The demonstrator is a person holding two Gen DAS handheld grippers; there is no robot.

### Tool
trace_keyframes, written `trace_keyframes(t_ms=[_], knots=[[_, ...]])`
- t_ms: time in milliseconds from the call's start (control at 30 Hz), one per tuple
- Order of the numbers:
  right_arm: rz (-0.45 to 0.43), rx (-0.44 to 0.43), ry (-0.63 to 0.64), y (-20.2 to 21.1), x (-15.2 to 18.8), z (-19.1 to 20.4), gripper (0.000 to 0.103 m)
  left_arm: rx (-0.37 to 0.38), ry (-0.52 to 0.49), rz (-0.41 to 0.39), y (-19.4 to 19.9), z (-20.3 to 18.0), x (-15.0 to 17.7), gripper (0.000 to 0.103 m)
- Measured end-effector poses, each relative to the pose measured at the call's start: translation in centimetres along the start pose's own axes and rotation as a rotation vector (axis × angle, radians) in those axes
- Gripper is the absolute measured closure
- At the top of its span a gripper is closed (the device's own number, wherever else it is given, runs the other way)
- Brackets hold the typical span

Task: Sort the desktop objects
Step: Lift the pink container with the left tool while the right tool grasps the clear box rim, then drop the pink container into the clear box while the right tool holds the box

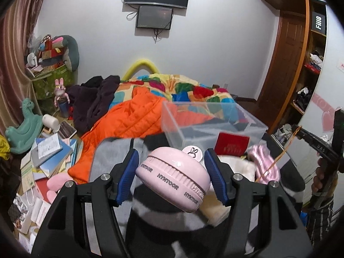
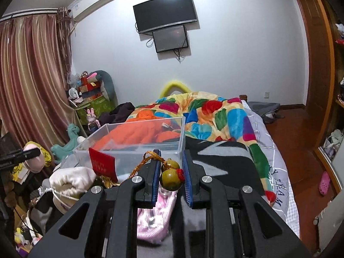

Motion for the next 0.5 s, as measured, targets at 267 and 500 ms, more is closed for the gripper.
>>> trace_keyframes(t_ms=[267, 500], knots=[[-0.009, -0.057, 0.035, -0.8, -3.8, 1.4, 0.085, 0.03, -0.034, 0.008, -2.1, -1.3, -3.1, 0.04], [0.016, -0.032, 0.125, -3.7, -5.6, 2.9, 0.085, 0.037, -0.028, 0.05, -5.7, -1.2, -5.1, 0.04]])
Point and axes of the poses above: each gripper's, at about its wrist camera, not at the fingertips, and y roughly against the way its jaws point, z to its left, x to its underside, the point moved 7 cm from there along -y, roughly the way its jaws point, and after that the axes turned 5 degrees about -y, right-handed, at the moved point
